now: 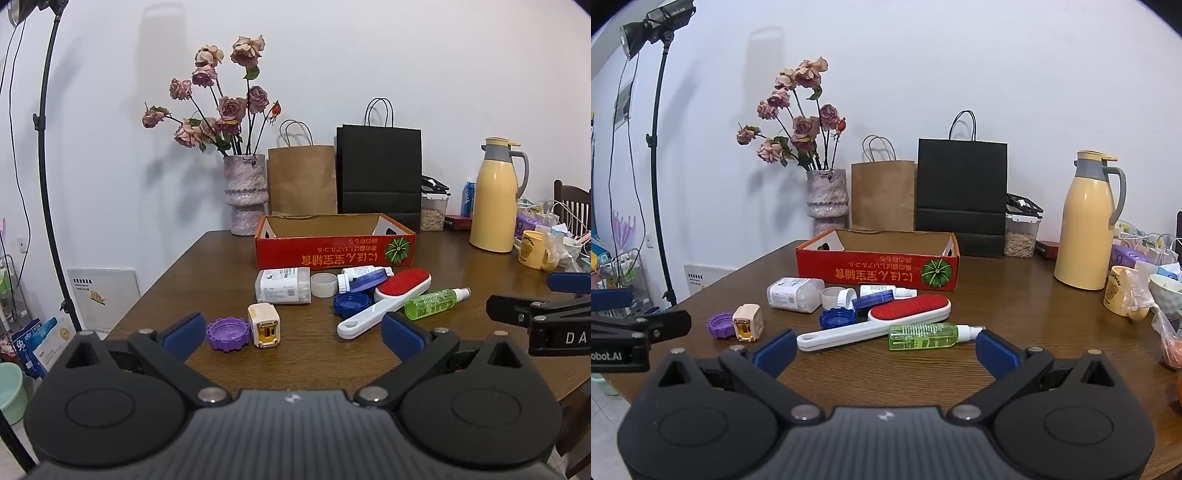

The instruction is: Organize rigid objects

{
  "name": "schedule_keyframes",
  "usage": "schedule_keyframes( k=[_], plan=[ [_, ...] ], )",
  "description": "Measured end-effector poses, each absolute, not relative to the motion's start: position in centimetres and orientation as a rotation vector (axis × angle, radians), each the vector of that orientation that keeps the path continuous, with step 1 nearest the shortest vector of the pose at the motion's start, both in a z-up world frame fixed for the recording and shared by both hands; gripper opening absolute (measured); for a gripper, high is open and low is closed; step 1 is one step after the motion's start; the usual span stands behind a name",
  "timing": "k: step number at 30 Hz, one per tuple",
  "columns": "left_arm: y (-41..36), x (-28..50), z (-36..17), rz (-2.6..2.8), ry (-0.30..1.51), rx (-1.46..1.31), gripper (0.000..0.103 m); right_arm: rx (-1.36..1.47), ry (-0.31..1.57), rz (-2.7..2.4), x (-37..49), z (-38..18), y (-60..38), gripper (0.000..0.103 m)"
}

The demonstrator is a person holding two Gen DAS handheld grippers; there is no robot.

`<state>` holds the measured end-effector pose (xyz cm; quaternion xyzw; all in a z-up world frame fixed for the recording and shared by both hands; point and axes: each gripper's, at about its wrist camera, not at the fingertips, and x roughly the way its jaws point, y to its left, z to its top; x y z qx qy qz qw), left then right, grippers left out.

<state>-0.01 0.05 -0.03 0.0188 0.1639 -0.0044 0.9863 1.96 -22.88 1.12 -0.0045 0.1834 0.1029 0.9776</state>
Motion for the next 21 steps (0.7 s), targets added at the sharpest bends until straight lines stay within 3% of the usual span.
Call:
schedule_keyframes(
  k=[21],
  plan=[
    [-0.4, -1.3, 0.2, -0.011, 0.314, 0.046, 0.103, -0.009, 0.354, 0.207, 0.9, 1.4, -23.4, 0.103]
  ],
)
